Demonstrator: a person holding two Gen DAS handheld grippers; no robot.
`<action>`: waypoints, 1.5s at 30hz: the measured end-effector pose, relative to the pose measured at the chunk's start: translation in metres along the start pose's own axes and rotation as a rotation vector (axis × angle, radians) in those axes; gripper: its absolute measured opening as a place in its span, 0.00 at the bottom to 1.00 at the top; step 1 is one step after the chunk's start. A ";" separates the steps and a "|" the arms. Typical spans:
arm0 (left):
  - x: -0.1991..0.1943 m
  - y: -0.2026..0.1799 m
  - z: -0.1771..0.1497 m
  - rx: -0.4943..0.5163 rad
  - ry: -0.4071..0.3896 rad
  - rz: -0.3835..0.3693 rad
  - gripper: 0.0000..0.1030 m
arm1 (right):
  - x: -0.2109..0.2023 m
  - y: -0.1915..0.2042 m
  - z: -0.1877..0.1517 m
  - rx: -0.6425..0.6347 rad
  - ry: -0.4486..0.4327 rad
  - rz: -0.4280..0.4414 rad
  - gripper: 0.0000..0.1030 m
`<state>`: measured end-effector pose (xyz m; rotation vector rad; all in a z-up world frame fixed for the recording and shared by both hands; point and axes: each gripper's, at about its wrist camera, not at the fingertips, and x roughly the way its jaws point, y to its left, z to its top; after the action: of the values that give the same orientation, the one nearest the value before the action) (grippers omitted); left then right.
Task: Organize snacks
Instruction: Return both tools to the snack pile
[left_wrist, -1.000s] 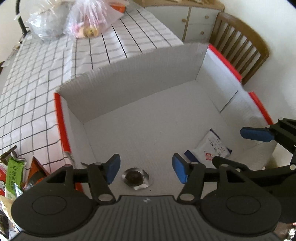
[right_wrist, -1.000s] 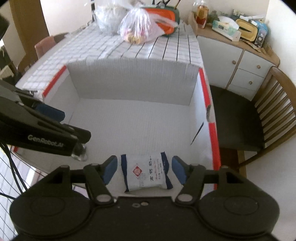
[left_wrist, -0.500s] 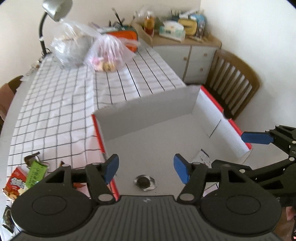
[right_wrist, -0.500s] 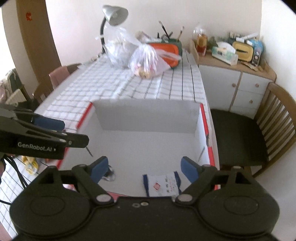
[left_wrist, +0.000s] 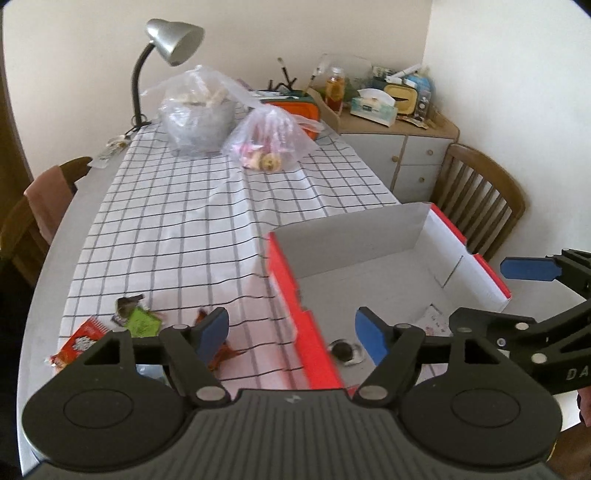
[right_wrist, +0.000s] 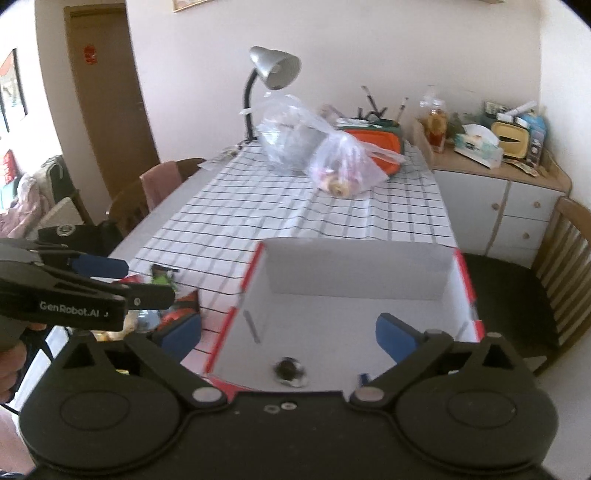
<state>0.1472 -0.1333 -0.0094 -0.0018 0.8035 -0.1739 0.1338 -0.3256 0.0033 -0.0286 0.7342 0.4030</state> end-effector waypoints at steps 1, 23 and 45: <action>-0.002 0.006 -0.002 -0.006 0.000 -0.001 0.74 | 0.002 0.007 0.000 -0.001 0.000 0.003 0.99; -0.031 0.193 -0.032 -0.067 0.001 0.091 0.81 | 0.069 0.137 -0.004 -0.028 0.079 0.036 1.00; 0.057 0.331 -0.073 0.034 0.223 0.079 0.81 | 0.171 0.181 -0.011 0.069 0.212 -0.127 0.93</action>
<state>0.1852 0.1888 -0.1231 0.0828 1.0216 -0.1142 0.1750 -0.1007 -0.0966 -0.0539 0.9501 0.2548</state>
